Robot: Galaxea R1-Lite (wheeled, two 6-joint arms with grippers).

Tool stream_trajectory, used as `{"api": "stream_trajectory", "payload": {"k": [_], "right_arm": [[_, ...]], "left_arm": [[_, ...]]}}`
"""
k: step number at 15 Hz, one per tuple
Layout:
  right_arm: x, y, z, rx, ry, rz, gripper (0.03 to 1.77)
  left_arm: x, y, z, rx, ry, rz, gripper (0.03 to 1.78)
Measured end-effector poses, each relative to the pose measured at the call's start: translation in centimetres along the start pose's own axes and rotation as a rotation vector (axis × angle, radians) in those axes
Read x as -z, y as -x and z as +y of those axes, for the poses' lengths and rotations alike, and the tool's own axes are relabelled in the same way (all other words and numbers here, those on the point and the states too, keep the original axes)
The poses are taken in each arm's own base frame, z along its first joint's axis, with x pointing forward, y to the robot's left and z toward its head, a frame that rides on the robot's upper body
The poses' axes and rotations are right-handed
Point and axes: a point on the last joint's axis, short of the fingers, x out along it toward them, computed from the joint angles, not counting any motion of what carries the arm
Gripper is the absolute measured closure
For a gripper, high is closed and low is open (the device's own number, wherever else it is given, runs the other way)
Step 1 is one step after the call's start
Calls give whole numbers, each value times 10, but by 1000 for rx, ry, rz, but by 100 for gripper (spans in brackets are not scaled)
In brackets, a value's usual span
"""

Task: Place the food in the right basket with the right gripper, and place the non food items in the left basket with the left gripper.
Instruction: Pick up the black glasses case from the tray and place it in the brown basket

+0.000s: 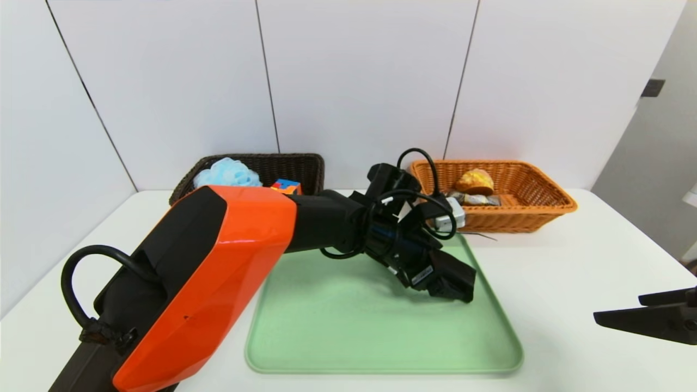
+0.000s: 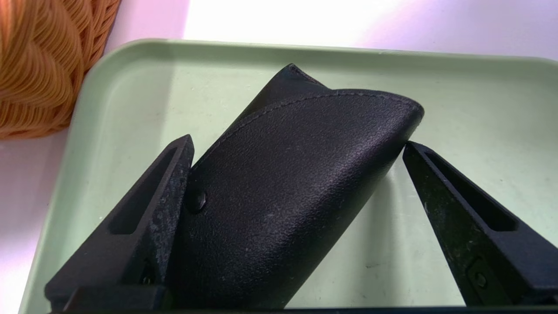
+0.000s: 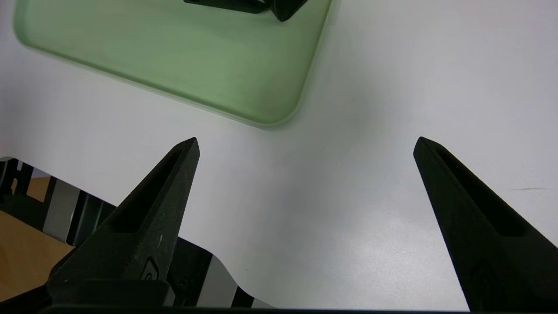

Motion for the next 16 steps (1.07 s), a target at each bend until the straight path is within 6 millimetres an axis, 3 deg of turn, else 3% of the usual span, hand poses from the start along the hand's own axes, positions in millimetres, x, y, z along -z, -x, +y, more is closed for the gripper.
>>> {"api": "stream_trajectory", "payload": {"k": [14,16], "right_arm": [[4,-2,-1,-3,-7,16,10],[4,-2,-1,-3,-7,16,11]], "left_arm": [[8,-6,3,-61,58,42,12],[8,-5,4,-63,60,42,42]]}}
